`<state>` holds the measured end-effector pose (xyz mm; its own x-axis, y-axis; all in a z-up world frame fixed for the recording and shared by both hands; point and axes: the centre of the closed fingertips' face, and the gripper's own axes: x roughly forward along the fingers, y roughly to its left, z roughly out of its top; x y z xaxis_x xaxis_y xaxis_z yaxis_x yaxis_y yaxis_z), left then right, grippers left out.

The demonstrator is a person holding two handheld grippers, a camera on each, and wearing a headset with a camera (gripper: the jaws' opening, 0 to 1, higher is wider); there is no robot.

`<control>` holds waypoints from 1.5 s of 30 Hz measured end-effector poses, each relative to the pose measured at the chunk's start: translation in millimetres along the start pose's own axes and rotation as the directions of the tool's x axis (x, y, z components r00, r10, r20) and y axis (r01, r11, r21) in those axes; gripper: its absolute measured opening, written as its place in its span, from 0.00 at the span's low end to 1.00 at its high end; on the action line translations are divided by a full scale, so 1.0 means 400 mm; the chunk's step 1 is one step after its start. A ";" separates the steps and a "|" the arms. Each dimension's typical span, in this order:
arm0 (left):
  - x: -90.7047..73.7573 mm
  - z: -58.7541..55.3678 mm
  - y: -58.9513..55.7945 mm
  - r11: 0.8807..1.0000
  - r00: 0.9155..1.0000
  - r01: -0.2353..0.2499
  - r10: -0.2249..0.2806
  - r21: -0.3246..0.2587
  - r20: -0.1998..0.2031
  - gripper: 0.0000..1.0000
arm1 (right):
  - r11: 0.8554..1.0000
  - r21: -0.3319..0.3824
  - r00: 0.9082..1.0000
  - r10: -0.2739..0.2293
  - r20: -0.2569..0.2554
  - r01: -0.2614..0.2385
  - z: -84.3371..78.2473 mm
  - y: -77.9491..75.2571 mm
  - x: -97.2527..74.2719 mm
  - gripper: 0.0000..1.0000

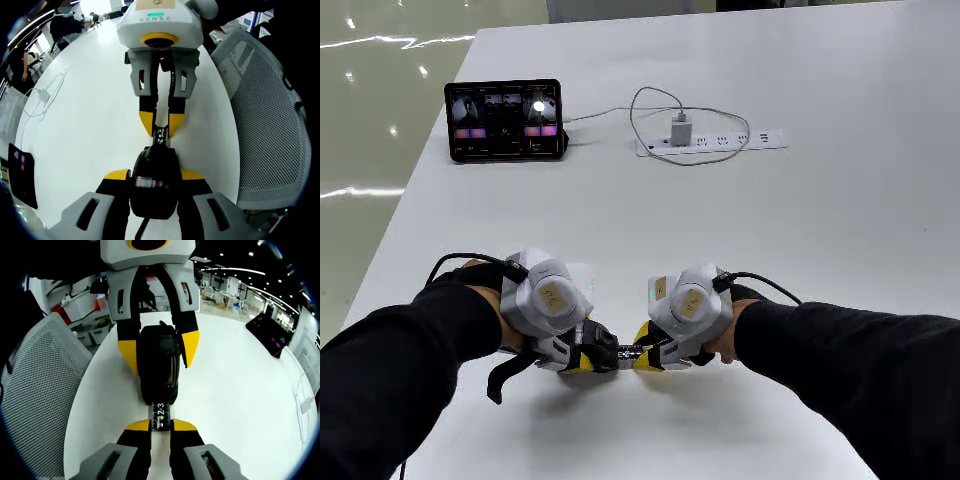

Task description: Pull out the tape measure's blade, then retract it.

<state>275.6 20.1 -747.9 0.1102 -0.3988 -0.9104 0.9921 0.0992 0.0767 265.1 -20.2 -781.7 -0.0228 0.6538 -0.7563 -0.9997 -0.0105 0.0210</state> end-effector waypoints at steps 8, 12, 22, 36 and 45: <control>0.002 0.000 0.000 1.000 1.000 -0.002 0.002 -0.002 0.000 0.30 | 1.000 -0.002 1.000 0.001 -0.009 -0.001 -0.010 0.000 -0.009 0.09; 0.003 0.001 0.001 1.000 1.000 -0.003 0.003 -0.004 0.001 0.30 | 1.000 -0.002 1.000 0.000 -0.014 0.000 -0.015 -0.001 -0.013 0.10; 0.002 0.001 0.002 1.000 1.000 -0.008 0.008 -0.004 0.004 0.30 | 1.000 0.005 1.000 -0.004 -0.020 0.004 -0.025 0.000 -0.026 0.10; 0.002 0.000 0.003 1.000 1.000 -0.011 0.011 -0.004 0.003 0.30 | 1.000 0.014 1.000 -0.006 -0.029 0.007 -0.047 0.000 -0.046 0.10; 0.002 0.001 0.001 1.000 1.000 -0.011 0.011 -0.003 0.004 0.30 | 1.000 0.021 0.999 -0.006 -0.032 0.007 -0.063 0.002 -0.057 0.10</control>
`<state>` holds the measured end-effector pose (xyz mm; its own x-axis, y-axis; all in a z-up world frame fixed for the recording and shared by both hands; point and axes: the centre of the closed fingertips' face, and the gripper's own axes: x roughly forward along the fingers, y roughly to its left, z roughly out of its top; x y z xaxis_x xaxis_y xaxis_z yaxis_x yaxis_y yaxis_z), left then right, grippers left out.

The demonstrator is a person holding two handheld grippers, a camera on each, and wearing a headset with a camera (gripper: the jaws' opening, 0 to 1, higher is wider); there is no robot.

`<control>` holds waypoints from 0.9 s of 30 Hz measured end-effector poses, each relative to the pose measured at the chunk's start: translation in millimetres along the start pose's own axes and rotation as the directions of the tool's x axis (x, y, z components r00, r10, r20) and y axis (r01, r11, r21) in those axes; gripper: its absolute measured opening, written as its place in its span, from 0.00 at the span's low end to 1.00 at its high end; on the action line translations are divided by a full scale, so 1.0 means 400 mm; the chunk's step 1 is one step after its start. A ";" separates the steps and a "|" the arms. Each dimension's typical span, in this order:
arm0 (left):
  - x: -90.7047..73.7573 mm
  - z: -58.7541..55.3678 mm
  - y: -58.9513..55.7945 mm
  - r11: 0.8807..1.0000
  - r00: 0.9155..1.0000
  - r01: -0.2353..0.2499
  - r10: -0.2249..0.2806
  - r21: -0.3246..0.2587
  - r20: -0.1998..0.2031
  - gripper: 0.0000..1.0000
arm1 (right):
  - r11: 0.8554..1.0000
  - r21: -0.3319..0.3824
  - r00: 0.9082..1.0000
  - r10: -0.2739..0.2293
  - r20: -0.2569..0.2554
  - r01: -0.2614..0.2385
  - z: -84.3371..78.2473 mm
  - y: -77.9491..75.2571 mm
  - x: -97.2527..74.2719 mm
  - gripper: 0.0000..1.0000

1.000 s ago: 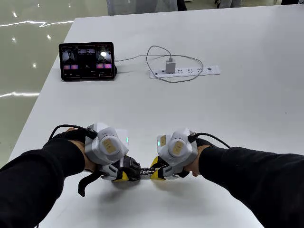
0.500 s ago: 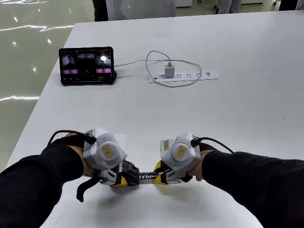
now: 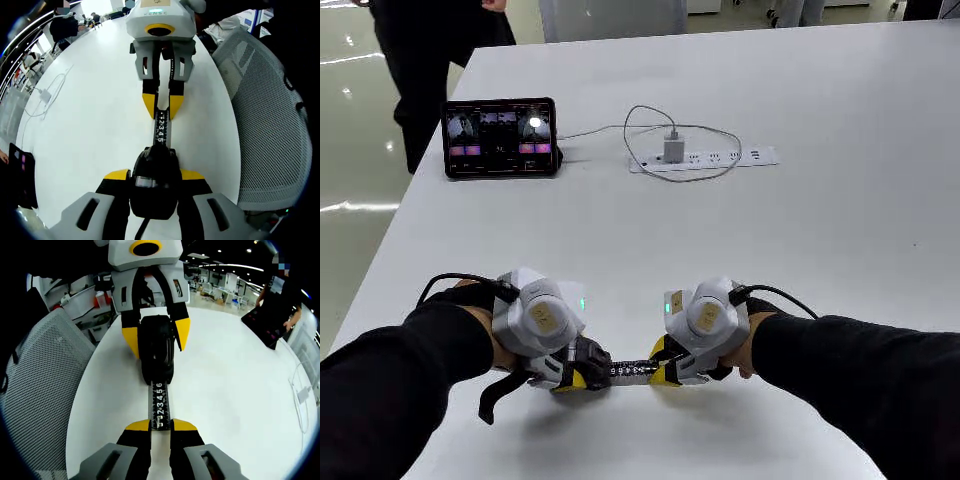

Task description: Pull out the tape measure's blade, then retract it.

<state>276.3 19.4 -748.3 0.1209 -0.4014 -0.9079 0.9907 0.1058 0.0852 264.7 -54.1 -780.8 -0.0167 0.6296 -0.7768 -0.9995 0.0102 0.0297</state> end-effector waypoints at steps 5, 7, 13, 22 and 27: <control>0.000 0.000 0.000 1.000 1.000 0.001 -0.001 -0.001 0.000 0.30 | 1.000 0.008 1.000 0.000 0.000 0.000 -0.006 0.000 -0.007 0.10; 0.000 0.000 0.000 1.000 1.000 0.001 -0.001 0.000 0.000 0.30 | 1.000 0.011 1.000 0.000 -0.001 0.000 -0.010 0.001 -0.010 0.10; 0.000 0.000 -0.001 1.000 1.000 0.000 0.000 0.001 -0.002 0.30 | 1.000 0.013 1.000 0.000 -0.007 0.000 -0.019 0.000 -0.016 0.10; 0.001 0.000 -0.001 1.000 1.000 0.001 -0.001 0.001 -0.002 0.30 | 1.000 0.020 1.000 -0.003 -0.014 0.004 -0.038 -0.002 -0.027 0.10; 0.001 0.001 -0.001 1.000 1.000 -0.001 0.001 0.001 0.001 0.30 | 1.000 0.026 1.000 -0.006 -0.009 0.006 -0.042 -0.003 -0.030 0.10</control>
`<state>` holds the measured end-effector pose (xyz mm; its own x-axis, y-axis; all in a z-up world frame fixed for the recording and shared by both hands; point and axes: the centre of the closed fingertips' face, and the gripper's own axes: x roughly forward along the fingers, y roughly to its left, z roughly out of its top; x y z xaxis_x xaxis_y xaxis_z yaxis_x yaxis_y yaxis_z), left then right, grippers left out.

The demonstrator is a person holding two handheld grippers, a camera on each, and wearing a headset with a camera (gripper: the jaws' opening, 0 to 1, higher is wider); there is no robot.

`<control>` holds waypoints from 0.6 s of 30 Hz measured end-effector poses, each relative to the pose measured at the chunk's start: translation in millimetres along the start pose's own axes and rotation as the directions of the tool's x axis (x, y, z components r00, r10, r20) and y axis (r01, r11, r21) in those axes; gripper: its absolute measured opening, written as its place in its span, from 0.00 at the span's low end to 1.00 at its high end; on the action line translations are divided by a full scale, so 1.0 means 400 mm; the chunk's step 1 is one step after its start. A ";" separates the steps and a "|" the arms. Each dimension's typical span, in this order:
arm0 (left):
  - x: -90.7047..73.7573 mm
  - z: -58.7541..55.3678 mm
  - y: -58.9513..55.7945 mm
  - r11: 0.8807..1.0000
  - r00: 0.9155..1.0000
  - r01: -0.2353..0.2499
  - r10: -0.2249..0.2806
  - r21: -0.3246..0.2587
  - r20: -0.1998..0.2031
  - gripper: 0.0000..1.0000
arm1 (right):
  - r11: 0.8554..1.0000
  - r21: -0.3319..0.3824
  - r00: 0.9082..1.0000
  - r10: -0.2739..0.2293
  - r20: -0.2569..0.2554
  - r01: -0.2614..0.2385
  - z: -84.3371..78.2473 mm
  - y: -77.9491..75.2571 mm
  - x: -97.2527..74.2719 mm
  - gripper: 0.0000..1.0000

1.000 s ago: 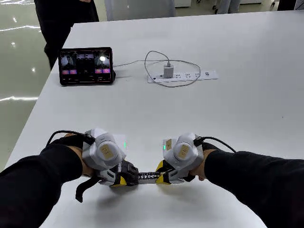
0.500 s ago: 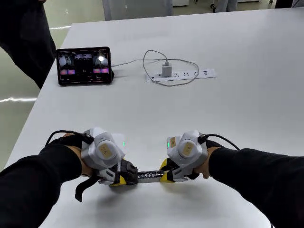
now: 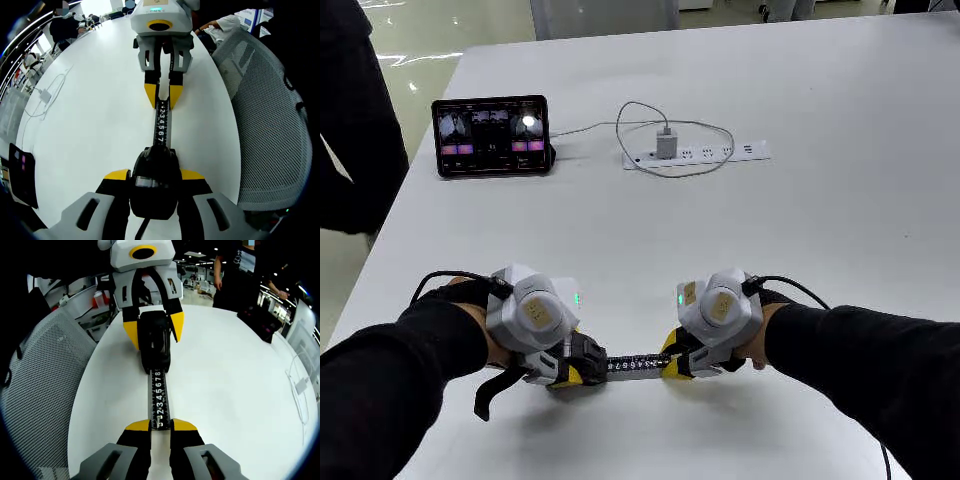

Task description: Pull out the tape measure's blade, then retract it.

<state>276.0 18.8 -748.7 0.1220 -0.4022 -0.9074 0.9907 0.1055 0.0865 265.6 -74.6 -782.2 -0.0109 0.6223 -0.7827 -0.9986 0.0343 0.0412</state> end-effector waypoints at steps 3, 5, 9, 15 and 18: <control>0.000 -0.001 0.000 1.000 1.000 0.003 -0.003 0.000 -0.002 0.30 | 1.000 -0.004 1.000 0.002 -0.009 -0.002 -0.004 -0.001 -0.003 0.10; 0.001 0.000 0.000 1.000 1.000 0.004 -0.004 0.003 -0.006 0.30 | 1.000 -0.007 1.000 0.001 -0.011 -0.002 -0.007 -0.003 -0.006 0.10; 0.000 0.001 0.000 1.000 1.000 0.003 -0.003 -0.002 0.000 0.30 | 1.000 0.012 1.000 -0.005 0.005 0.005 -0.008 -0.003 -0.008 0.09; 0.001 0.000 0.000 1.000 1.000 0.001 -0.001 -0.003 0.000 0.30 | 1.000 0.005 1.000 -0.006 0.004 0.006 -0.010 -0.004 -0.012 0.09; 0.001 0.000 0.001 1.000 1.000 0.000 0.000 -0.002 0.002 0.30 | 1.000 0.001 1.000 -0.005 -0.003 0.005 -0.017 -0.007 -0.016 0.09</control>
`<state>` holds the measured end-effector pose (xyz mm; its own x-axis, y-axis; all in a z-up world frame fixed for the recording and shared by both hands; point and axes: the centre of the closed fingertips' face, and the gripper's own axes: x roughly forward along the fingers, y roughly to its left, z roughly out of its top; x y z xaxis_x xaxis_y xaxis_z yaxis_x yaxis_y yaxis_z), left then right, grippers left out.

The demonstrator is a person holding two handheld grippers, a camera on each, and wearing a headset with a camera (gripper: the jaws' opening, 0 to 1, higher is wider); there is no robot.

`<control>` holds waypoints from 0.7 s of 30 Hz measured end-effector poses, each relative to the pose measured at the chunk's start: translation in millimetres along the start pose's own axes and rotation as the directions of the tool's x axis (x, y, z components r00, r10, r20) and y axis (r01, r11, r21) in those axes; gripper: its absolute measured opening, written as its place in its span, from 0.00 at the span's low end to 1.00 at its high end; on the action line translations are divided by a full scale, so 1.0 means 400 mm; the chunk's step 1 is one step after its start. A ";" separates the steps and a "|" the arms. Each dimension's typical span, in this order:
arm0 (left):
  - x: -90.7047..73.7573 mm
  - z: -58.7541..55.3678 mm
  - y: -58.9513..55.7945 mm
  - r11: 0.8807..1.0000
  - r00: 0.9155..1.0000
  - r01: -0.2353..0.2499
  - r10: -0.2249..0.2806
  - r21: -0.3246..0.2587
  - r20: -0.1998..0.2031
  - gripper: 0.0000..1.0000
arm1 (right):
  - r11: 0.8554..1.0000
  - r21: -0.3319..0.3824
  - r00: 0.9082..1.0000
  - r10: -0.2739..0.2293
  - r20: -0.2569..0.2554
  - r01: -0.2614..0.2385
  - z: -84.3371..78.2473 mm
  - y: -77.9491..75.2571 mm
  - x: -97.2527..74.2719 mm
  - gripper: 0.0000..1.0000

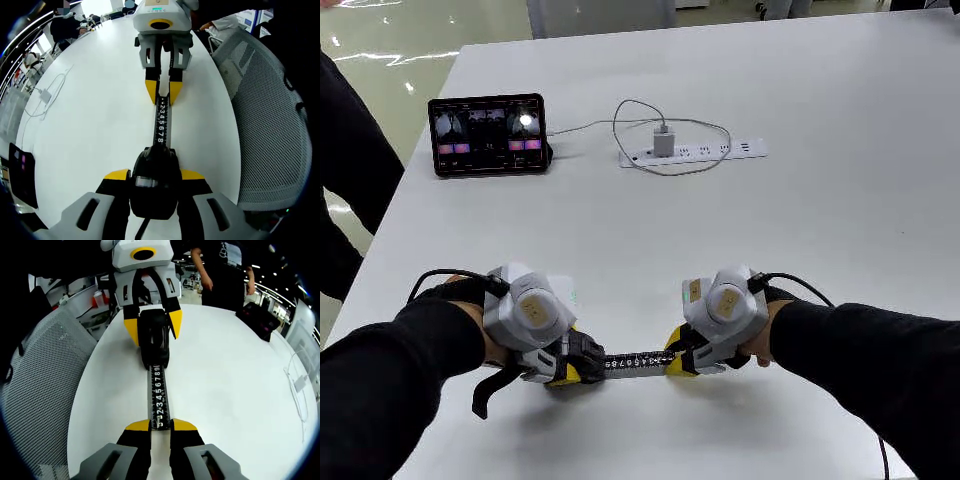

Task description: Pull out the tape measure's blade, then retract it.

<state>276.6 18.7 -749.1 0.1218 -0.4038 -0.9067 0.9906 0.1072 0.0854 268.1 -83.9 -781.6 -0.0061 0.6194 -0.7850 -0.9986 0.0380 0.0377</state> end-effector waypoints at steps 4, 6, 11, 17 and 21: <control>0.000 0.000 0.000 1.000 1.000 -0.001 0.001 -0.001 0.001 0.30 | 1.000 0.006 1.000 0.000 -0.001 0.000 -0.009 0.000 -0.006 0.09; 0.000 0.000 0.000 1.000 1.000 0.000 0.000 -0.001 0.002 0.30 | 1.000 0.008 1.000 0.001 -0.005 -0.001 -0.014 0.001 -0.010 0.09; 0.000 0.001 0.000 1.000 1.000 -0.001 0.001 0.001 0.003 0.30 | 1.000 0.010 1.000 0.000 -0.010 0.000 -0.026 0.000 -0.019 0.09; 0.000 0.001 0.000 1.000 1.000 -0.001 0.001 0.001 0.003 0.30 | 1.000 0.016 1.000 -0.001 -0.017 0.001 -0.039 0.000 -0.031 0.09; 0.000 0.001 0.001 1.000 1.000 -0.001 0.001 0.003 0.003 0.30 | 1.000 0.019 1.000 -0.002 -0.017 0.002 -0.046 -0.001 -0.039 0.09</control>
<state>276.9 18.2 -748.8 0.1234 -0.4063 -0.9053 0.9906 0.1053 0.0878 267.8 -108.1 -780.9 -0.0054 0.6063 -0.7952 -0.9974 0.0543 0.0482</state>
